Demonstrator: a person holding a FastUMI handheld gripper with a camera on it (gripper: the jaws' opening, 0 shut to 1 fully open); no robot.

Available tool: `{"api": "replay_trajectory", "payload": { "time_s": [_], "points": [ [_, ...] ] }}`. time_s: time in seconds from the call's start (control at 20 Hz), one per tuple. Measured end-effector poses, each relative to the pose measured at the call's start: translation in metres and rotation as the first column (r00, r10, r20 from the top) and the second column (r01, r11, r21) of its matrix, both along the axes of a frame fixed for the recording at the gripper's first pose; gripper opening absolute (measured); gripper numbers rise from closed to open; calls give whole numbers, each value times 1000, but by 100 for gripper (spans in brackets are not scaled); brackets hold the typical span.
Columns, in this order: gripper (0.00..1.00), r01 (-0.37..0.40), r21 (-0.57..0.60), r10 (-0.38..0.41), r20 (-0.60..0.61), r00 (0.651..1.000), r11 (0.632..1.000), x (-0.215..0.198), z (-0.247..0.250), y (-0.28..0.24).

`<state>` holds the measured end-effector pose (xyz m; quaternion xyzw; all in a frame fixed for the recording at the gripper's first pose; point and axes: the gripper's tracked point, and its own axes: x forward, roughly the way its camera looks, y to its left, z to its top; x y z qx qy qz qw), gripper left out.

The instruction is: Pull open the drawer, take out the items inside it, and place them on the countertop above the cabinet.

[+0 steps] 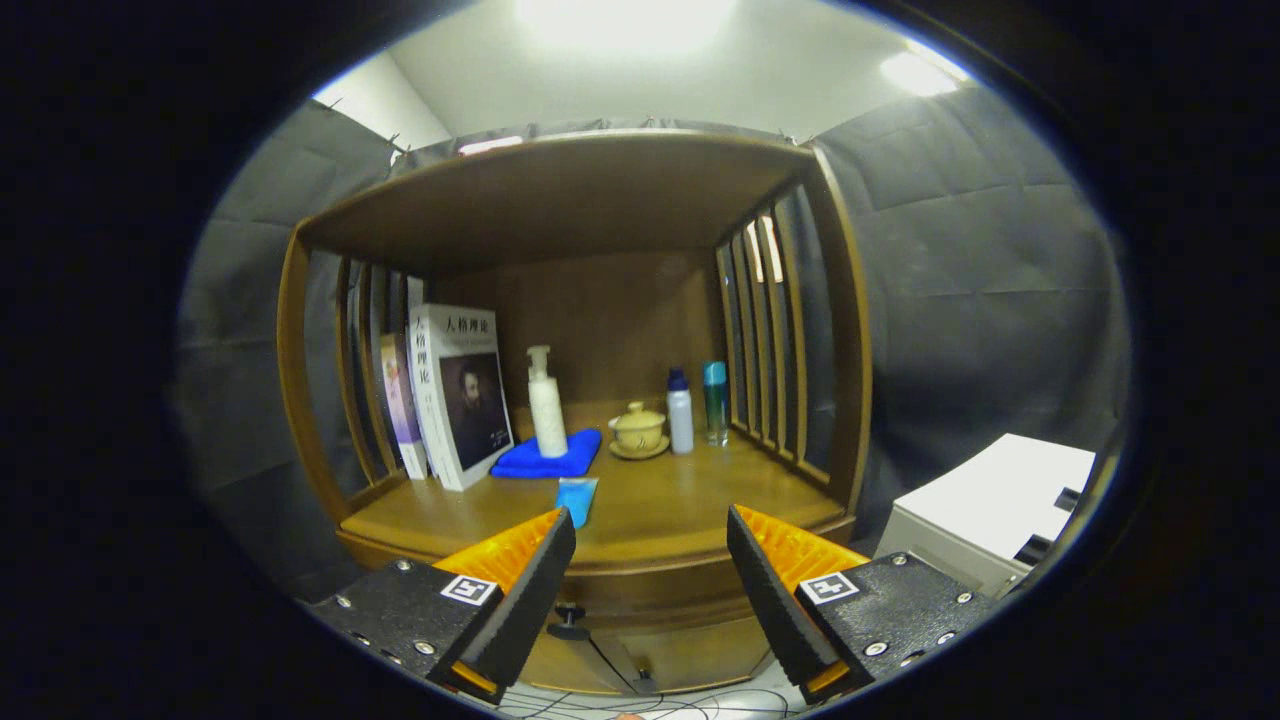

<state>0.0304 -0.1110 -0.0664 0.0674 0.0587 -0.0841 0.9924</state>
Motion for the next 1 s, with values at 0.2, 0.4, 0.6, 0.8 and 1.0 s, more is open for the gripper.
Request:
{"api": "replay_trajectory", "payload": {
  "time_s": [0.2, 0.4, 0.6, 0.8, 1.0],
  "points": [
    [94, 18, -85, -17, 12, 1000, 996, -8, 34, -15],
    [94, 0, -77, 2, 17, 1000, 997, -23, 49, 2],
    [94, -11, -189, 15, 17, 1000, 982, -31, 57, 19],
    [95, -51, -248, 59, 26, 998, 968, -38, 67, 44],
    [95, -44, -269, 60, 52, 997, 962, -48, 79, 50]
  ]
}}
